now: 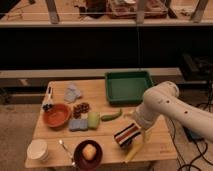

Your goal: Place sponge in red bowl

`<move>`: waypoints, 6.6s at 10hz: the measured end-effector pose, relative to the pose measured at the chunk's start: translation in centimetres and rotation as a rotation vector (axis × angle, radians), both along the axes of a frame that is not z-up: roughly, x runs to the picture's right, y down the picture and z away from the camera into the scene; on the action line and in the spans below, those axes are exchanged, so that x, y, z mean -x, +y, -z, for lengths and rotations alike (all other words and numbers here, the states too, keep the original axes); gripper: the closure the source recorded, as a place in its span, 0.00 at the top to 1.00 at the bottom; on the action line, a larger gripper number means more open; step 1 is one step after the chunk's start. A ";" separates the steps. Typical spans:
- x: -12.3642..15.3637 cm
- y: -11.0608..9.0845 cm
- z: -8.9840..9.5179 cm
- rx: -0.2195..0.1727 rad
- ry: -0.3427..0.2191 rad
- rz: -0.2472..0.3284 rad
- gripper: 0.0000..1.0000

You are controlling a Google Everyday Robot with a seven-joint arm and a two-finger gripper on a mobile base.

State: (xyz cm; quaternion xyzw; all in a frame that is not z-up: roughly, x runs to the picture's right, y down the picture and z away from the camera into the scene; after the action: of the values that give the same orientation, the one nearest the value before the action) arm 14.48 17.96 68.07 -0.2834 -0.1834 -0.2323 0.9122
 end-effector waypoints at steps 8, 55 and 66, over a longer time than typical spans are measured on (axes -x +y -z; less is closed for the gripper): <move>0.0 0.0 0.0 0.000 0.000 0.000 0.80; 26.3 -9.5 -1.3 0.138 0.001 -0.434 0.80; 26.1 -3.6 -4.5 0.232 -0.103 -0.418 0.80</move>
State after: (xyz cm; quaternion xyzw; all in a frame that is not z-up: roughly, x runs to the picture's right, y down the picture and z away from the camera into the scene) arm -11.58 14.33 72.53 -0.3302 -0.3096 -0.0301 0.8912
